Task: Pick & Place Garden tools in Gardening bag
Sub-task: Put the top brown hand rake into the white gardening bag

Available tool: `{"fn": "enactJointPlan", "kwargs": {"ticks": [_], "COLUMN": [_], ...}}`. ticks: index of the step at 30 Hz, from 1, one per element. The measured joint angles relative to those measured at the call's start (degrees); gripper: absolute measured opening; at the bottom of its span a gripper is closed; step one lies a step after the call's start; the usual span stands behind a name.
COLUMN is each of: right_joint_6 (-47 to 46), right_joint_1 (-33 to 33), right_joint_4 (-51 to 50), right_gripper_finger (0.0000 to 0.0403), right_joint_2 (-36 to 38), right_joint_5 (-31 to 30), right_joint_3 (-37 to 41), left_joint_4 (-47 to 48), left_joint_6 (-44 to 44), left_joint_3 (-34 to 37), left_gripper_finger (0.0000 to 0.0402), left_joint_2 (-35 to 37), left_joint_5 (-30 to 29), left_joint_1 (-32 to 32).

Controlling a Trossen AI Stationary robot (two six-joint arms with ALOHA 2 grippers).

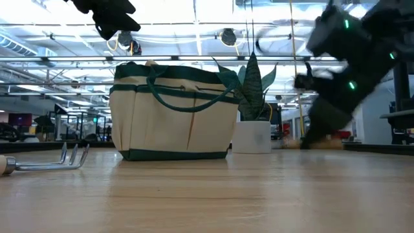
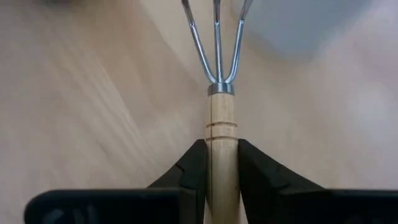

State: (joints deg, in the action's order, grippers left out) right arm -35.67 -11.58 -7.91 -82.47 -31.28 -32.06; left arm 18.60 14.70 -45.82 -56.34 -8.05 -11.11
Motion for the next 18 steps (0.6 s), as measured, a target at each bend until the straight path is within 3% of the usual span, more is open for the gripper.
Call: {"fn": "enactJointPlan", "kwargs": {"ticks": [7, 13, 15, 18], "right_joint_6": [18.2, 43.2, 54.2, 73.9], "right_joint_1": [-3.2, -6.2, -6.1, -4.9], "right_joint_4": [-2.6, 0.2, 6.1, 17.4], "right_gripper_finger": [0.0055, 0.0055, 0.0055, 0.0055], "right_joint_2": [2.3, 2.3, 2.4, 2.1], "right_joint_5": [-12.5, -30.7, -33.2, -30.5], "right_joint_3": [-10.8, -20.3, -21.3, -21.3], "left_joint_4": [1.1, 1.1, 1.4, 2.3], "left_joint_6": [0.4, 0.5, 0.4, -0.8], "left_joint_3": [0.0, 0.0, 0.0, 0.0], "left_gripper_finger": [0.02, 0.02, 0.02, 0.02], "left_joint_2": [0.0, 0.0, 0.0, 0.0], "left_joint_5": [0.0, 0.0, -0.6, -4.3], "left_joint_1": [0.0, 0.0, 0.0, 0.2]}}
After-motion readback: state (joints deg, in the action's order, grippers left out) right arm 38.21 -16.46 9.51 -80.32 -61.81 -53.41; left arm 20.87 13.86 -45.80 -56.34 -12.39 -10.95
